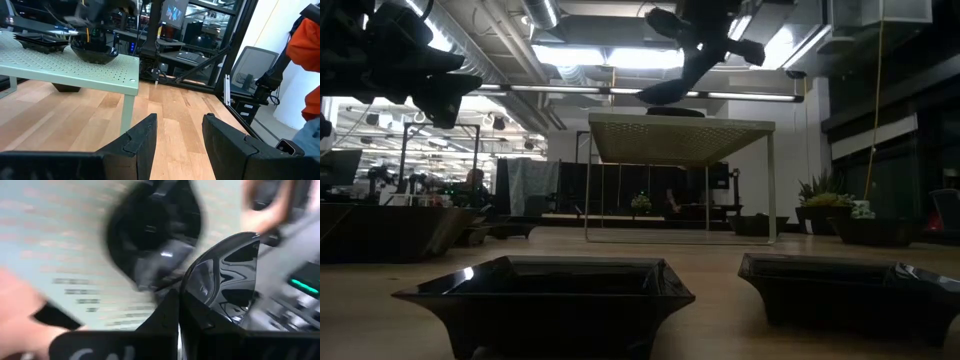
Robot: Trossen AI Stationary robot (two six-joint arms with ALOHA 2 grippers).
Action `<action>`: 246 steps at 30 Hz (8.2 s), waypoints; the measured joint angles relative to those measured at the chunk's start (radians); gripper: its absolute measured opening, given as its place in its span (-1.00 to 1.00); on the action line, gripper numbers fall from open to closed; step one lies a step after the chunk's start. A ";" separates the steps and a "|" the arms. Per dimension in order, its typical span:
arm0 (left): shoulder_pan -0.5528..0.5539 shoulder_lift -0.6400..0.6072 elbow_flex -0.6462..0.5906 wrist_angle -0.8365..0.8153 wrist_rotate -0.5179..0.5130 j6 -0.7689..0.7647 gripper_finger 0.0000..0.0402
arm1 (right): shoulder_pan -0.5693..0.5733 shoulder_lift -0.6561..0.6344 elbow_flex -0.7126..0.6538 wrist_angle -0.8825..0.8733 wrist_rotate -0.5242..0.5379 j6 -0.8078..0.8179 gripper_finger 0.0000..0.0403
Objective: Pick & Place Mini shaped plates
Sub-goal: Stack the black leaf shaped plate on top of the black leaf shape plates on the shelf, then stack the black distorted square plate on top of the black distorted square plates on the shelf
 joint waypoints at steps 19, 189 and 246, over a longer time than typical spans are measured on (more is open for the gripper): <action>0.000 0.000 0.000 0.000 0.000 0.000 -0.24 | 0.067 -0.032 0.000 -0.153 -0.109 0.024 -0.97; 0.000 0.000 0.000 0.000 0.000 0.000 -0.24 | 0.262 -0.373 -1.192 0.362 0.212 2.410 -0.92; 0.000 0.000 0.000 0.000 0.000 0.000 -0.24 | 0.164 -0.470 -0.748 0.802 0.324 0.653 -0.99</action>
